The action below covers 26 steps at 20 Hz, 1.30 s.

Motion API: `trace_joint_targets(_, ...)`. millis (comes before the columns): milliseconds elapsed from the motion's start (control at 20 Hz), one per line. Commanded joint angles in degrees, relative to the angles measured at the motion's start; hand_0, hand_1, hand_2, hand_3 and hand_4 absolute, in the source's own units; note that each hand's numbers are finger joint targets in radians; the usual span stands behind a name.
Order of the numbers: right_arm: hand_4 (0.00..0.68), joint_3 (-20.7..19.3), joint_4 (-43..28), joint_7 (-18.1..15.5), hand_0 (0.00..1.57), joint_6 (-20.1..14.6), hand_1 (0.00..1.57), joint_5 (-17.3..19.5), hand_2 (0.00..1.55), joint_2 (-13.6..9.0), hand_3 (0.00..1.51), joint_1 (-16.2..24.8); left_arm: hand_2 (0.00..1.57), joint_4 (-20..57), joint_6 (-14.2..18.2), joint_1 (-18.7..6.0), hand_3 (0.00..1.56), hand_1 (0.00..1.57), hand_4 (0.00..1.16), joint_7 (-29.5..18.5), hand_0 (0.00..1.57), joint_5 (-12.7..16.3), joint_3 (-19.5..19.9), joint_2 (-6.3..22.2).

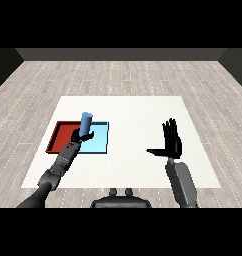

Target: Pick the blue can and put it in the blue box

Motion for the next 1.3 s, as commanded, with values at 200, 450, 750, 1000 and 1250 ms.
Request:
trace_joint_targets(200, 0.000, -2.6, 8.9, -3.6, 0.00, 3.6, 0.00, -1.7, 0.00, 1.1, 0.00, -1.8, 1.35, 10.6, 0.0, -1.7, 0.99, 1.44, 0.86, 2.5, 1.44, -3.2, -0.9, -3.5)
trace_joint_targets(450, 0.000, -3.1, 5.0, -1.8, 0.00, 3.4, 0.00, -1.9, 0.00, -0.3, 0.00, -0.3, 1.43, 13.1, -3.1, -1.3, 0.00, 1.57, 0.78, 6.4, 1.57, -2.9, -0.3, -4.5)
trace_joint_targets(750, 0.000, -4.2, 5.2, -1.4, 0.00, 4.5, 0.00, -2.8, 0.00, -0.8, 0.00, -1.4, 0.00, 13.8, -1.9, -2.2, 0.00, 0.00, 0.59, 9.5, 0.00, -5.9, -2.4, -5.8)
trace_joint_targets(1000, 0.000, -3.9, 5.8, -1.3, 0.00, 5.3, 0.00, -2.8, 0.00, 0.1, 0.00, -2.3, 0.00, 11.9, 4.7, -2.3, 0.00, 0.00, 0.00, 5.7, 0.00, -5.8, -1.1, -4.9)
trace_joint_targets(1250, 0.000, -3.9, 3.7, -2.5, 0.00, 5.7, 0.00, -3.9, 0.00, 1.1, 0.00, 0.1, 0.00, 1.5, 17.3, 0.0, 0.00, 0.00, 0.00, -9.2, 0.00, 0.8, 6.1, -5.0)
